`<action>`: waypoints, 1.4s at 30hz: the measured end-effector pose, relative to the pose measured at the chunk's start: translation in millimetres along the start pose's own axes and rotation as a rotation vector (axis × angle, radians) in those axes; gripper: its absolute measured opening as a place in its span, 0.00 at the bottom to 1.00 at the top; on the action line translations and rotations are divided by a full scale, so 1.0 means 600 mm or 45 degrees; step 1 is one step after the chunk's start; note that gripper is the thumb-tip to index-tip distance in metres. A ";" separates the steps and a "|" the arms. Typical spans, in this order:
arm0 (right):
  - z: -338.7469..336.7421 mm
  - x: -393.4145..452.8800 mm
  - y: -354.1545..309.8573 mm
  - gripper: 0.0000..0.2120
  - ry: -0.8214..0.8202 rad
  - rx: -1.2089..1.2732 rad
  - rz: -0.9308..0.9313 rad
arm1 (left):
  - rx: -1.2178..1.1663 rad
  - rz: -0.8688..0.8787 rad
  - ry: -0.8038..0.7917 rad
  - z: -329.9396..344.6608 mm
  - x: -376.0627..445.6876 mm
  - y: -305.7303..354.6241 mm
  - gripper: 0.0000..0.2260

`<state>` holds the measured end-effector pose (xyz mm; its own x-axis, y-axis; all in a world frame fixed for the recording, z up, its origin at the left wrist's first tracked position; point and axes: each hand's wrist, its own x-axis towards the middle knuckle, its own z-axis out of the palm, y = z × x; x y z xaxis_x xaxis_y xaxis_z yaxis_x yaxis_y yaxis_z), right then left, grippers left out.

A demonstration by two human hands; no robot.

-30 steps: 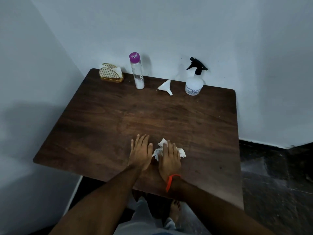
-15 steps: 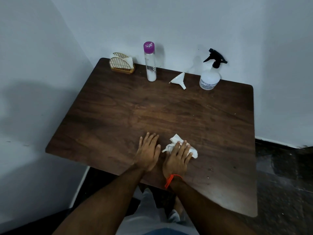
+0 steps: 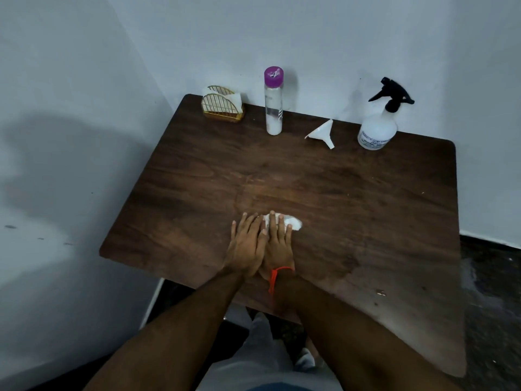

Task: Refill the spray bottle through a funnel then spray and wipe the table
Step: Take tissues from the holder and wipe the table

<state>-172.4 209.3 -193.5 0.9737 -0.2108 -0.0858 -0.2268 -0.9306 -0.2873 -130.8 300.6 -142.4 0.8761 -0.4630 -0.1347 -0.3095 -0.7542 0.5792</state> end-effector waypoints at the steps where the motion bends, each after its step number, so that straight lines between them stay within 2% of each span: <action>1: -0.003 0.004 -0.001 0.34 -0.012 -0.006 -0.053 | 0.002 -0.005 0.007 -0.003 0.001 -0.005 0.30; 6: -0.003 -0.009 0.033 0.30 -0.160 -0.119 -0.434 | -0.014 -0.034 -0.013 -0.004 -0.004 -0.008 0.32; 11: -0.022 -0.043 0.063 0.28 -0.145 -0.156 -0.696 | -0.015 -0.017 -0.029 0.012 -0.006 0.018 0.32; 18: -0.041 -0.106 0.142 0.35 -0.226 -0.193 -0.690 | -0.021 0.020 -0.037 0.026 -0.014 0.060 0.32; 24: -0.087 -0.111 0.260 0.37 -0.178 -0.254 -0.483 | -0.016 0.047 -0.016 0.054 -0.017 0.097 0.33; 28: -0.112 -0.084 0.311 0.38 -0.136 -0.261 -0.188 | -0.028 0.071 -0.009 0.068 -0.021 0.123 0.32; 34: -0.119 -0.007 0.320 0.42 -0.102 -0.130 0.208 | 0.001 0.121 -0.057 0.074 -0.016 0.128 0.31; 42: -0.135 0.107 0.339 0.43 -0.061 -0.012 0.366 | 0.045 0.078 -0.088 0.057 0.017 0.095 0.30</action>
<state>-154.4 -17.7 -180.0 0.8676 -0.4520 -0.2073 -0.4927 -0.8376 -0.2358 -152.2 237.0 -138.0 0.8279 -0.5388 -0.1559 -0.3754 -0.7389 0.5596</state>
